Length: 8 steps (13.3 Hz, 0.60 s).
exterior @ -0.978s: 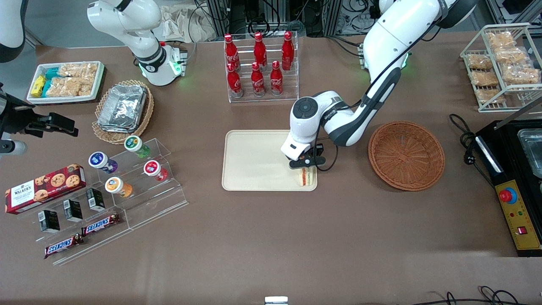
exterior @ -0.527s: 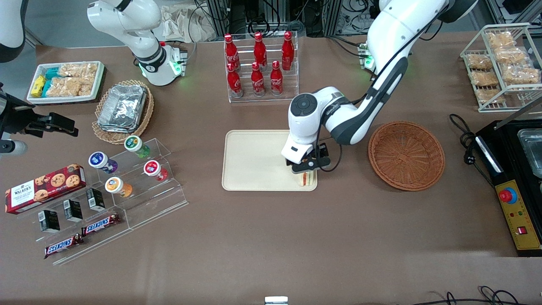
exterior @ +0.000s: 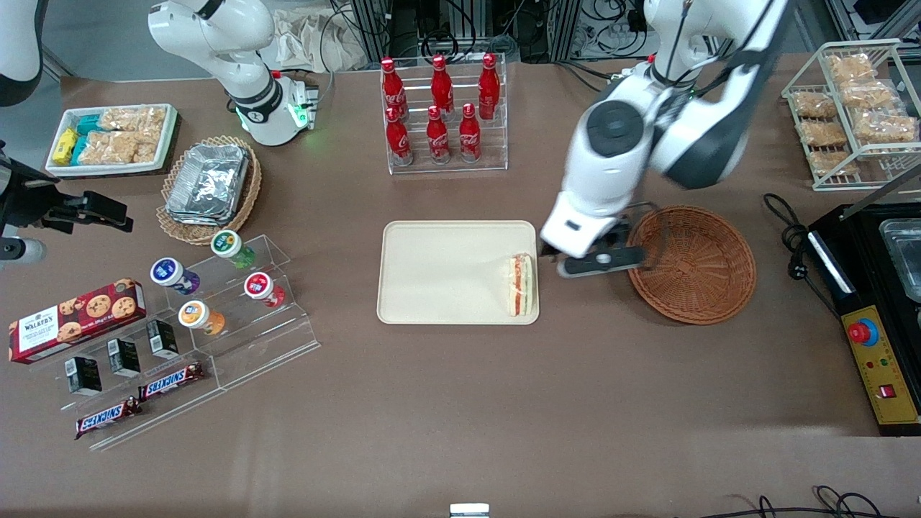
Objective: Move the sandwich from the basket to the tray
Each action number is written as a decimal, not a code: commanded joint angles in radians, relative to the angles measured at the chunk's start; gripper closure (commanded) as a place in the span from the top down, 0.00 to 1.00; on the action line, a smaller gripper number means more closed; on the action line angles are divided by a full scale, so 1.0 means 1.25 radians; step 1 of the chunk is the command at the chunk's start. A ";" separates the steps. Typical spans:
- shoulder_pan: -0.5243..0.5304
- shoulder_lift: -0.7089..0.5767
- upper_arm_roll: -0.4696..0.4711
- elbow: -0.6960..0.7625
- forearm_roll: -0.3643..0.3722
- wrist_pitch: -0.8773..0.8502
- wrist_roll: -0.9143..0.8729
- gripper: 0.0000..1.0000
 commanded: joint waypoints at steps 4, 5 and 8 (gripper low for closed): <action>-0.044 -0.132 0.239 -0.024 -0.091 -0.116 0.402 1.00; -0.043 -0.140 0.276 -0.030 -0.101 -0.118 0.482 1.00; -0.043 -0.145 0.366 -0.029 -0.101 -0.116 0.610 1.00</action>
